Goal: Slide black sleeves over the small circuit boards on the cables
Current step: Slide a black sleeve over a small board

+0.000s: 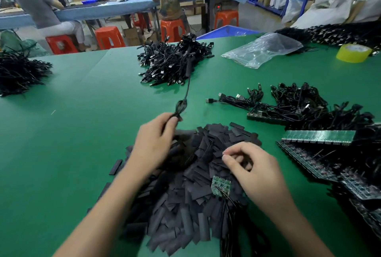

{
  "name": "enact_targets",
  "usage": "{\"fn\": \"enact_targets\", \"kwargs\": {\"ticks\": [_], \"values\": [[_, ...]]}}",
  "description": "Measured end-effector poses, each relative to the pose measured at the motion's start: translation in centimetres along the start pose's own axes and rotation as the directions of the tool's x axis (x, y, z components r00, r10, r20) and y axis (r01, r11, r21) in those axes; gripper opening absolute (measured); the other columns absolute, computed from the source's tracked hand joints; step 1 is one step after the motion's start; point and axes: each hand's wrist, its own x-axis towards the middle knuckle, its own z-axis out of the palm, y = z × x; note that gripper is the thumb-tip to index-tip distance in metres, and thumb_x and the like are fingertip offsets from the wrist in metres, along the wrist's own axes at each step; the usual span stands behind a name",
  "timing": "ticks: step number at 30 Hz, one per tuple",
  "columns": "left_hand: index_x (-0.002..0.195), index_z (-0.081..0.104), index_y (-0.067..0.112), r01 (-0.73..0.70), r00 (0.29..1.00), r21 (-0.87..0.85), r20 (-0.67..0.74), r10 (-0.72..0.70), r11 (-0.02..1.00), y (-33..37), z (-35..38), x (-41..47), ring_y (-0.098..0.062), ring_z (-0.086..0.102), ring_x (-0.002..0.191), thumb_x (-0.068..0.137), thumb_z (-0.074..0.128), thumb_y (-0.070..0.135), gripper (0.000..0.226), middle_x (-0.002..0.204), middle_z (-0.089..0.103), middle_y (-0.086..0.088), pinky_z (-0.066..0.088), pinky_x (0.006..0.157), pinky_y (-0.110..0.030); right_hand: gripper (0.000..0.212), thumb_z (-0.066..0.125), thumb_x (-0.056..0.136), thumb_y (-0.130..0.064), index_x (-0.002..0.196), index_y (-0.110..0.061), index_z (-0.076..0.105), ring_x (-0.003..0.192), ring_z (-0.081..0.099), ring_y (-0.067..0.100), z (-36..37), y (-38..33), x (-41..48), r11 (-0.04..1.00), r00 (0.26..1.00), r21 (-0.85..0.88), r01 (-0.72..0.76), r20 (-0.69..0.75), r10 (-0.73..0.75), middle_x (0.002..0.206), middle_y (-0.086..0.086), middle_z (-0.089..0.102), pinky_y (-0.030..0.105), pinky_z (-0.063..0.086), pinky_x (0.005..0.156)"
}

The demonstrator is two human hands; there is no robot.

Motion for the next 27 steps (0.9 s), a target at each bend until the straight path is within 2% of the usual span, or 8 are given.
{"fn": "enact_targets", "kwargs": {"ticks": [3, 5, 7, 10, 15, 18, 22, 27], "values": [[0.104, 0.075, 0.012, 0.065, 0.994, 0.259, 0.063, -0.084, 0.964, -3.2, -0.5, 4.4, -0.026, 0.059, 0.075, 0.105, 0.055, 0.035, 0.030, 0.076, 0.069, -0.006, 0.041, 0.065, -0.036, 0.013, 0.072, 0.089, -0.026, 0.082, -0.036, 0.068, 0.088, 0.059, 0.004, 0.4, 0.2, -0.3, 0.988, 0.996, -0.130, 0.082, 0.035, -0.078, 0.089, -0.020, 0.063, 0.014, 0.041, 0.068], [0.101, 0.075, 0.012, 0.095, 0.985, 0.333, 0.102, -0.136, 0.938, -4.9, -0.2, 6.3, -0.026, 0.056, 0.068, 0.104, 0.056, 0.038, 0.033, 0.067, 0.063, -0.004, 0.038, 0.059, -0.035, 0.014, 0.071, 0.090, -0.026, 0.081, -0.036, 0.066, 0.088, 0.059, 0.008, 0.5, 0.4, -0.3, 0.989, 0.995, -0.112, 0.095, 0.030, -0.092, 0.094, -0.021, 0.061, 0.015, 0.039, 0.068], [0.105, 0.077, 0.015, 0.108, 0.981, 0.390, 0.107, -0.161, 0.914, -6.3, 0.2, 7.5, -0.029, 0.059, 0.072, 0.104, 0.056, 0.040, 0.032, 0.069, 0.064, -0.001, 0.040, 0.060, -0.034, 0.015, 0.071, 0.090, -0.025, 0.081, -0.037, 0.066, 0.087, 0.058, 0.009, 0.5, 0.7, -0.2, 0.988, 0.994, -0.110, 0.109, 0.024, -0.107, 0.093, -0.021, 0.061, 0.015, 0.039, 0.069], [0.122, 0.075, 0.022, 0.102, 0.981, 0.479, 0.099, -0.169, 0.872, -7.8, 0.6, 8.3, -0.033, 0.067, 0.101, 0.104, 0.057, 0.040, 0.031, 0.107, 0.076, -0.008, 0.054, 0.080, -0.038, 0.016, 0.073, 0.091, -0.024, 0.081, -0.036, 0.066, 0.087, 0.058, 0.008, 0.4, 1.1, 0.0, 0.985, 0.993, -0.126, 0.117, 0.041, -0.112, 0.086, -0.018, 0.061, 0.021, 0.044, 0.071], [0.145, 0.058, 0.027, 0.132, 0.980, 0.593, 0.043, -0.195, 0.795, -8.5, 0.2, 7.4, -0.036, 0.051, 0.127, 0.103, 0.052, 0.049, 0.048, 0.134, 0.059, -0.015, 0.044, 0.102, -0.046, 0.012, 0.074, 0.090, -0.029, 0.081, -0.034, 0.068, 0.088, 0.054, 0.005, -0.3, 1.3, 0.2, 0.965, 0.977, -0.195, 0.175, 0.152, -0.147, 0.078, -0.017, 0.061, 0.025, 0.045, 0.075], [0.134, 0.067, 0.022, 0.029, 1.000, 0.448, -0.011, -0.027, 0.894, -6.3, 0.1, 4.1, -0.034, 0.053, 0.122, 0.100, 0.062, 0.040, 0.039, 0.127, 0.060, -0.011, 0.044, 0.102, -0.047, 0.006, 0.070, 0.092, -0.037, 0.087, -0.034, 0.069, 0.095, 0.049, 0.004, -0.5, 1.2, 0.1, 0.923, 0.945, -0.286, 0.256, 0.276, -0.176, 0.085, -0.020, 0.058, 0.024, 0.043, 0.082], [0.108, 0.078, 0.028, -0.190, 0.979, 0.192, 0.113, 0.171, 0.963, -2.0, 1.4, -2.3, -0.020, 0.059, 0.103, 0.096, 0.069, 0.034, 0.017, 0.102, 0.061, 0.004, 0.048, 0.094, -0.043, 0.023, 0.061, 0.090, -0.060, 0.100, -0.040, 0.064, 0.099, 0.038, 0.001, -0.6, 1.2, 0.0, 0.842, 0.912, -0.440, 0.312, 0.386, -0.137, 0.092, -0.024, 0.046, 0.025, 0.033, 0.088], [0.104, 0.077, 0.037, -0.232, 0.963, 0.109, 0.164, 0.213, 0.967, 0.0, 2.5, -7.4, -0.008, 0.051, 0.096, 0.094, 0.059, 0.050, 0.024, 0.093, 0.053, 0.017, 0.046, 0.087, -0.037, 0.022, 0.064, 0.088, -0.061, 0.097, -0.041, 0.059, 0.100, 0.038, 0.001, -0.9, 1.0, -0.1, 0.827, 0.907, -0.475, 0.302, 0.410, -0.096, 0.094, -0.023, 0.046, 0.025, 0.035, 0.090]]}}
